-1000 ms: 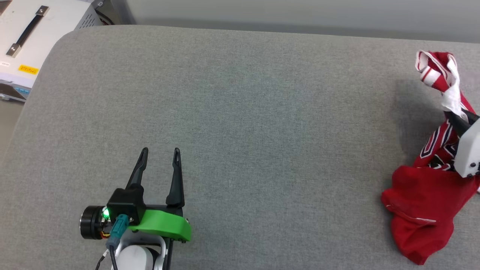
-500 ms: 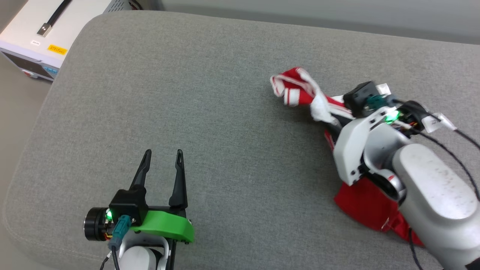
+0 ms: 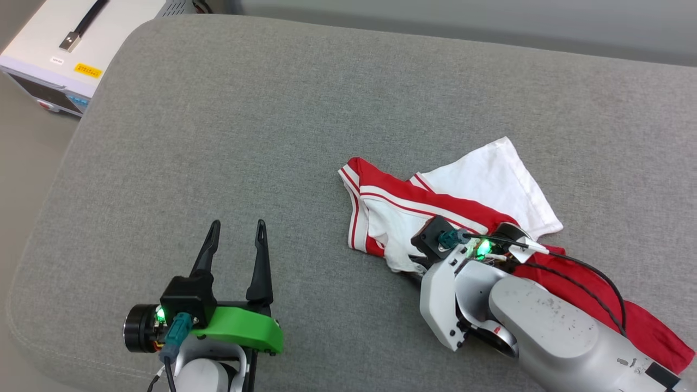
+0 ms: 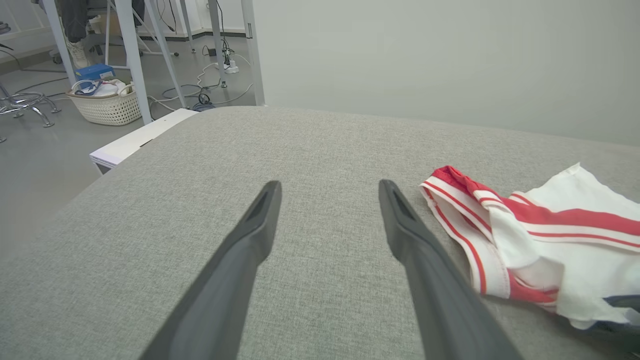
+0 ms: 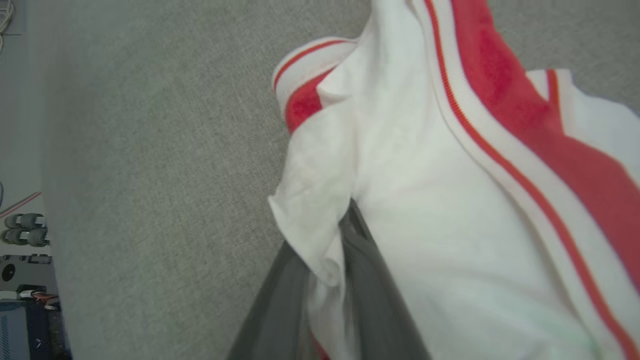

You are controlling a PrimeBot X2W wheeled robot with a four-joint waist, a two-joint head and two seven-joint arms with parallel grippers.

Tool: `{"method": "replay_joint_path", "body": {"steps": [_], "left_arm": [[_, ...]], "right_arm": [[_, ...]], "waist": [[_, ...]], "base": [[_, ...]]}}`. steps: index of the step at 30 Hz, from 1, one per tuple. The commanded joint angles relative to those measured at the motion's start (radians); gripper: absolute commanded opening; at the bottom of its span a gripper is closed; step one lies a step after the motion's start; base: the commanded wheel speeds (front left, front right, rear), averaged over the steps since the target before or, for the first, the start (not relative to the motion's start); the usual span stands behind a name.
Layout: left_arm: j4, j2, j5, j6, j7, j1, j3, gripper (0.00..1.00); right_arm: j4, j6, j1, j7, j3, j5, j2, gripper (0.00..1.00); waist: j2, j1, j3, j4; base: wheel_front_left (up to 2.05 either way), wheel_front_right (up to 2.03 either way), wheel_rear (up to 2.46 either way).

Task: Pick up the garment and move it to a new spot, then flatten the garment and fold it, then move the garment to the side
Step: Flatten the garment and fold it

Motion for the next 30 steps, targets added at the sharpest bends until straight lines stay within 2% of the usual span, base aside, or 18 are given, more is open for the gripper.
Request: {"method": "replay_joint_path", "body": {"steps": [1,4,9,13,16,21,27,30], "left_arm": [[0.004,-0.003,0.005,0.001,-0.006,-0.001,0.002,1.00],[0.007,-0.003,0.011,-0.001,-0.006,0.006,0.005,1.00],[0.004,-0.003,0.023,-0.005,-0.006,0.030,0.014,1.00],[-0.004,-0.003,0.038,-0.011,-0.006,0.045,0.029,1.00],[-0.014,-0.003,0.050,-0.018,-0.006,0.049,0.036,1.00],[-0.034,-0.003,0.069,-0.031,-0.006,0.034,0.039,1.00],[-0.055,-0.003,0.069,-0.034,-0.006,0.001,0.025,1.00],[-0.064,-0.003,0.062,-0.030,-0.006,-0.012,0.015,1.00]], "right_arm": [[0.018,0.001,0.003,-0.021,0.016,0.004,-0.005,1.00],[0.007,0.001,-0.016,-0.093,0.003,-0.002,-0.016,1.00],[-0.085,0.001,-0.032,-0.185,-0.091,-0.009,-0.065,1.00],[-0.174,0.001,-0.049,-0.195,-0.218,-0.035,-0.127,1.00],[-0.221,0.001,-0.061,-0.162,-0.312,-0.056,-0.171,1.00],[-0.257,0.001,-0.090,-0.020,-0.408,-0.029,-0.248,1.00],[-0.257,0.001,-0.155,0.243,-0.369,0.073,-0.344,1.00],[-0.258,0.001,-0.185,0.381,-0.334,0.134,-0.372,1.00]], "waist": [[0.0000,0.0000,-0.014,-0.011],[0.0000,0.0000,-0.034,-0.019],[0.0000,0.0000,-0.071,-0.031],[0.0000,0.0000,-0.088,-0.036],[0.0000,0.0000,-0.090,-0.034],[0.0000,0.0000,-0.065,-0.022],[0.0000,0.0000,-0.016,0.002],[0.0000,0.0000,0.011,0.013]], "base": [[0.00,0.00,0.00],[0.00,0.00,0.00],[0.00,0.00,0.00],[0.00,0.00,0.00],[0.00,0.00,0.00],[0.00,0.00,0.00],[0.00,0.00,0.00],[0.00,0.00,0.00]]}}
